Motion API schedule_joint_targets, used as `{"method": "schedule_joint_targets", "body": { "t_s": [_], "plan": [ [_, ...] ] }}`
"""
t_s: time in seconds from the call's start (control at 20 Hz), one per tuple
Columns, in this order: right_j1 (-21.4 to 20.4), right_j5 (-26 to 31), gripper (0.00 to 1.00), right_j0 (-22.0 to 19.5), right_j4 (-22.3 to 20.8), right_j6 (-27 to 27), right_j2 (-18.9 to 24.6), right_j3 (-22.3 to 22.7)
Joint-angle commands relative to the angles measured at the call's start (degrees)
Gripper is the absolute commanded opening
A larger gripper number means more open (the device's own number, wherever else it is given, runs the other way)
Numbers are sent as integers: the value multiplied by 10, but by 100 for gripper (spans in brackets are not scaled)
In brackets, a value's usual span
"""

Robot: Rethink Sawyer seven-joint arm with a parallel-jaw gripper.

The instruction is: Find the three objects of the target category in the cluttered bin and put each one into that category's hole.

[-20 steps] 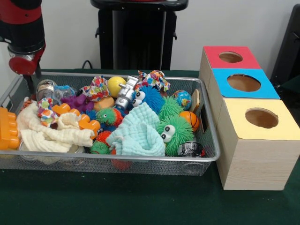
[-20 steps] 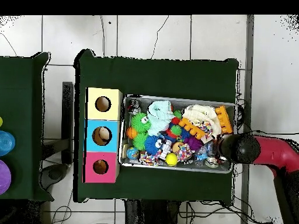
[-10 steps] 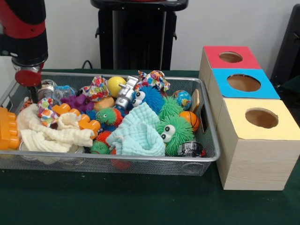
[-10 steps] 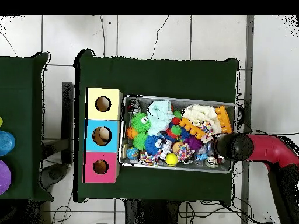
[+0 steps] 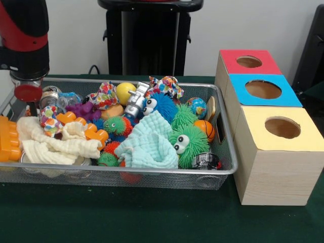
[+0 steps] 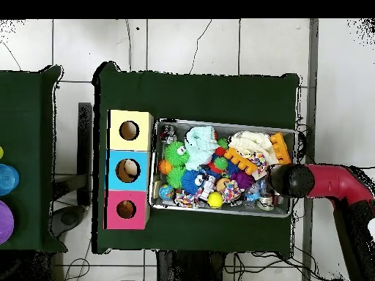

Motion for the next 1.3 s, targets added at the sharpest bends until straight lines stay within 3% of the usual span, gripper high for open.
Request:
{"method": "schedule_joint_targets", "body": {
  "t_s": [0.05,0.7,0.95,1.3],
  "plan": [
    [17,40,100,15,-46,-139,10,-45],
    [47,35,100,13,-71,-132,-7,-55],
    [80,38,100,-10,-43,-95,-17,-41],
    [89,37,100,-16,-32,-66,-28,-34]
  ]
}}
